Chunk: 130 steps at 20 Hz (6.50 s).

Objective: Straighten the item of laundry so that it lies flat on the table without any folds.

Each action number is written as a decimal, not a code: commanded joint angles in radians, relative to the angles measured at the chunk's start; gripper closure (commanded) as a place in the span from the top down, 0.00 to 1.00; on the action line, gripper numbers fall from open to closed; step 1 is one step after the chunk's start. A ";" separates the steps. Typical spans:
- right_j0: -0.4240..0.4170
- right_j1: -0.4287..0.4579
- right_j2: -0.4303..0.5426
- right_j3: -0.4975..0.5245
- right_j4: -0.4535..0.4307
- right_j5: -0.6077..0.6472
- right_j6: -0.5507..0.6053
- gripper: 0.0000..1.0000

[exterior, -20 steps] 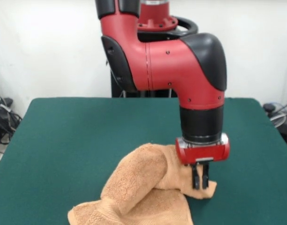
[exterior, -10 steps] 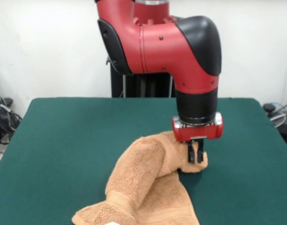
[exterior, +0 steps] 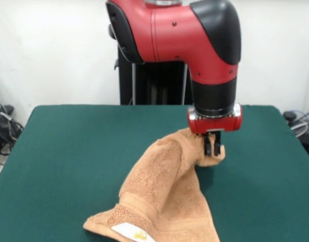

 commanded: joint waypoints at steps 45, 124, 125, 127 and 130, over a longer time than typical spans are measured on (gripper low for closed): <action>-0.014 -0.156 -0.025 0.348 0.102 0.031 0.222 0.00; 0.485 0.353 -0.484 -0.418 0.271 -0.052 0.480 1.00; 0.488 0.364 -0.486 -0.425 0.278 -0.058 0.478 1.00; 0.484 0.391 -0.482 -0.437 0.290 -0.081 0.471 1.00; 0.471 0.408 -0.471 -0.429 0.290 -0.133 0.452 1.00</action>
